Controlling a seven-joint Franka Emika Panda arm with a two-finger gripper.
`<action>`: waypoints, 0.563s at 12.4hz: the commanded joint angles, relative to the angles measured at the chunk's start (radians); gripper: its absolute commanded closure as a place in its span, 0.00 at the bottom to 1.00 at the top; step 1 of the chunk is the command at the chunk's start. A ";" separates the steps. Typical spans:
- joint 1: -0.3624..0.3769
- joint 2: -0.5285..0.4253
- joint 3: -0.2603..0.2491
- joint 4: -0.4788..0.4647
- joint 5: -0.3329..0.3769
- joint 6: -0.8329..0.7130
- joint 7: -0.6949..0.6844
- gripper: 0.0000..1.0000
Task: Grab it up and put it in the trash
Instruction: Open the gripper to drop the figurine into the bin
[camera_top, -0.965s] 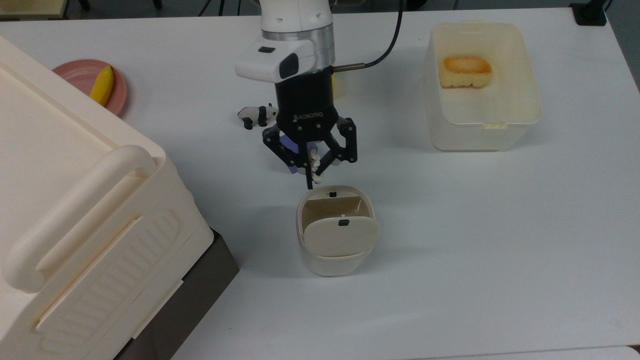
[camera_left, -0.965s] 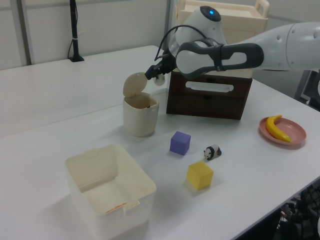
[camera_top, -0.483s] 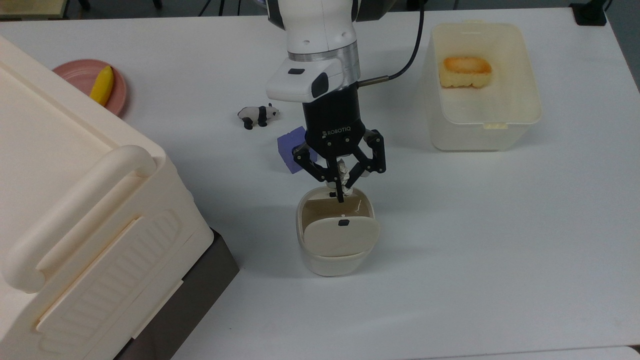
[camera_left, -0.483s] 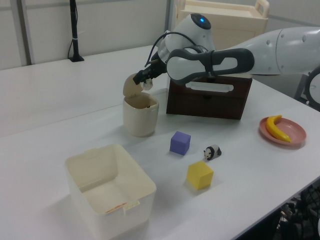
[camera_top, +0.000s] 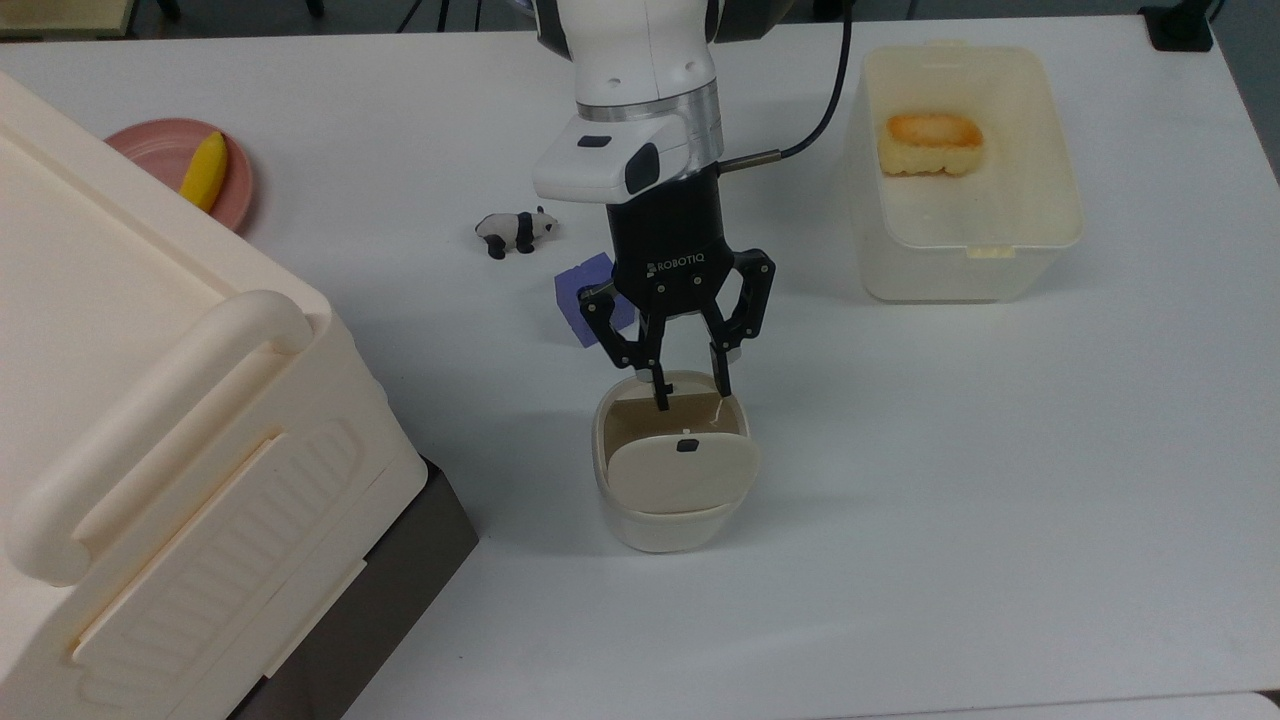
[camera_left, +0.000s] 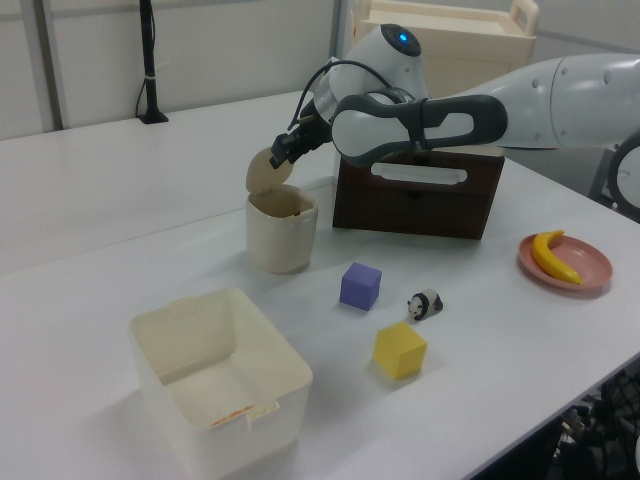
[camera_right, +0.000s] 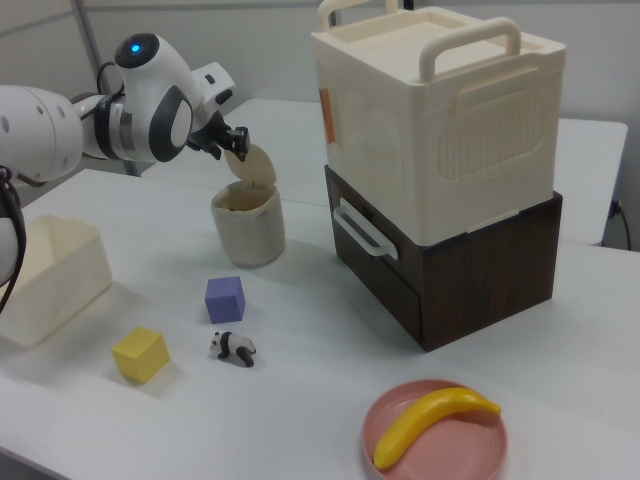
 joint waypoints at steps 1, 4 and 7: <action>-0.020 0.000 -0.002 0.012 -0.020 0.009 -0.091 0.00; -0.025 -0.013 -0.012 0.010 -0.012 0.008 -0.088 0.00; -0.049 -0.069 -0.034 0.009 -0.011 0.006 -0.019 0.00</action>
